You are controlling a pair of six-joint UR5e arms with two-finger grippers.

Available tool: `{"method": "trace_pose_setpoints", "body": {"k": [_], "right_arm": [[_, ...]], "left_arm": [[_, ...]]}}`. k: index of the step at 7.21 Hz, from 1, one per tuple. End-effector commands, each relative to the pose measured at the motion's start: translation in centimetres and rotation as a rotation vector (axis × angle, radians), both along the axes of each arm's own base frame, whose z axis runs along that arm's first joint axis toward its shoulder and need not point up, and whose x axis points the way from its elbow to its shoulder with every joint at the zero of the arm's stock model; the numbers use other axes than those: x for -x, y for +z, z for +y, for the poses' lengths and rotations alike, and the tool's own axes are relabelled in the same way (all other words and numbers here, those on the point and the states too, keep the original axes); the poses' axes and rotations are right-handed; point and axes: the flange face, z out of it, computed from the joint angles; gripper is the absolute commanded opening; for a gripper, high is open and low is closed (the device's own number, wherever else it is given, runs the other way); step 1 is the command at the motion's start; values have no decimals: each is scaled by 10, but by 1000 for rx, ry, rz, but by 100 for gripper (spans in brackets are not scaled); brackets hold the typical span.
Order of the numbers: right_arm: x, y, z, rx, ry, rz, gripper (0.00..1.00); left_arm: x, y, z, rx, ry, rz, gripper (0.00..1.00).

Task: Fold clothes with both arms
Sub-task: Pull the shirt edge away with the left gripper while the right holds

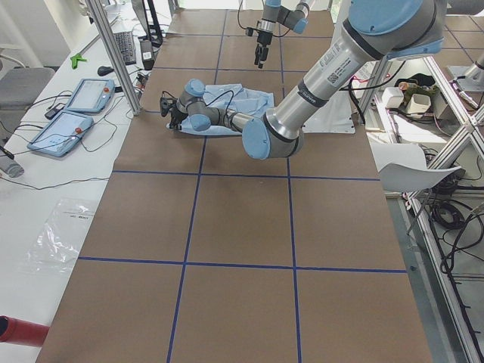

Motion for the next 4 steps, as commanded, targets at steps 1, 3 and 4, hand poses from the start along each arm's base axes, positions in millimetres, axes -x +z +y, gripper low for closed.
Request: {"method": "trace_pose_setpoints", "body": {"k": [1, 3, 4], "right_arm": [[26, -4, -12, -11, -6, 9, 100], [78, -75, -49, 1, 37, 74, 100], [96, -105, -62, -34, 46, 133, 100]], "left_arm": [[35, -12, -20, -8, -4, 24, 100], [112, 16, -20, -20, 156, 52, 100], [138, 38, 8, -30, 164, 59, 100]]}}
